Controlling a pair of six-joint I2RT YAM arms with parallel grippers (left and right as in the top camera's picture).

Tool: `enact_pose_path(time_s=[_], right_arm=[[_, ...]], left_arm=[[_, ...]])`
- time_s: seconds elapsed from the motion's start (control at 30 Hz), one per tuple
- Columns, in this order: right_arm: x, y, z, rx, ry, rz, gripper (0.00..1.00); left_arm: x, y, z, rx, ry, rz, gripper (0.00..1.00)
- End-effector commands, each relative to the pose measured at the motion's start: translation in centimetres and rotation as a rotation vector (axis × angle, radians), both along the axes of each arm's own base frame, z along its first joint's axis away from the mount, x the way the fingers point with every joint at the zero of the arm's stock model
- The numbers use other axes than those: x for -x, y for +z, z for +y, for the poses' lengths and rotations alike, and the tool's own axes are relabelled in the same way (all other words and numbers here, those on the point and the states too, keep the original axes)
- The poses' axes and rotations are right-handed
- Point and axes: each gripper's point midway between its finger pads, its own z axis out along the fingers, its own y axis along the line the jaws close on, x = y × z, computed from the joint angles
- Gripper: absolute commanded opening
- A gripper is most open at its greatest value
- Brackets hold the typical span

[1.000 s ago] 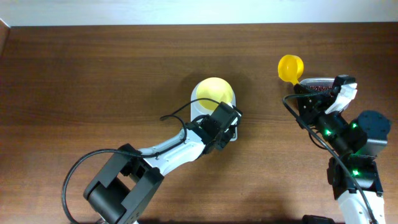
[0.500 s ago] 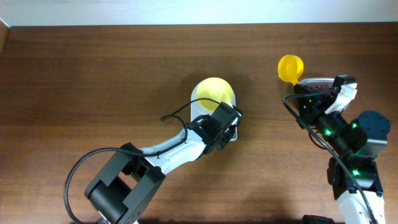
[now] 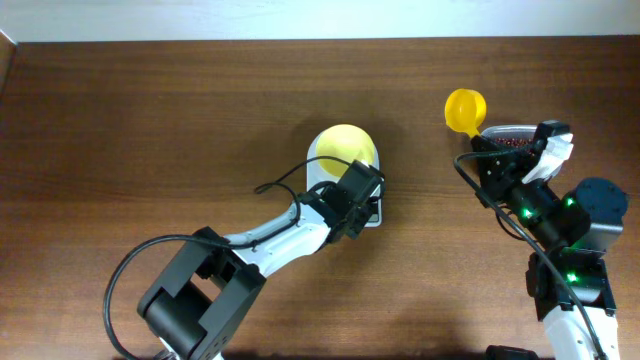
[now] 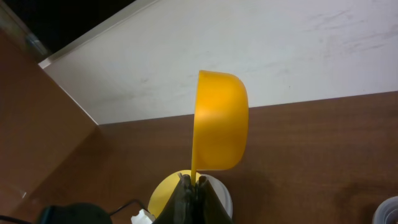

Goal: Scoop item into bowl and weigh 50g on scale

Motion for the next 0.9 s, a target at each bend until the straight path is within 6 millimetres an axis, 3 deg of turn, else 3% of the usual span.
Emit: enact_pose_path(time_s=[0.0,0.1,0.17,0.33,0.43,0.5,0.57,0.63,0.73,0.87], right_arm=[[0.0,0.1,0.0,0.001,0.008,-0.004,0.04],[0.0,0.1,0.0,0.001,0.007,-0.005,0.04],[0.0,0.1,0.0,0.001,0.007,-0.005,0.04],[-0.4,0.3,-0.8,0.01,-0.04,-0.019,0.04],[-0.8,1.5,-1.3,0.015,-0.075,-0.072,0.04],[-1.5,2.6,-2.3,-0.037,-0.138,-0.098,0.04],[-2.3,3.4,-3.3,-0.084,-0.195,-0.123,0.04],[-3.4,3.8,-4.1,-0.142,-0.238,-0.141,0.04],[-4.8,3.5,-4.4,-0.223,-0.239,-0.136,0.04],[-6.7,2.5,-4.7,-0.298,-0.237,-0.132,0.04]], left_arm=[[0.8,-1.5,0.3,-0.031,0.005,0.042,0.0],[0.5,-0.1,0.0,-0.009,0.004,0.018,0.0],[0.1,2.2,-0.3,0.026,0.004,-0.019,0.0],[0.4,9.9,0.0,0.13,0.0,-0.134,0.0],[1.5,14.7,0.4,0.212,-0.015,-0.193,0.0],[1.7,19.4,1.5,0.286,0.003,-0.296,0.01],[0.8,23.6,3.9,0.32,0.085,-0.431,0.05],[-0.8,29.2,9.2,0.34,0.269,-0.638,0.08],[-2.3,34.5,16.0,0.378,0.479,-0.836,0.09],[-3.9,36.6,23.2,0.349,0.669,-0.956,0.12]])
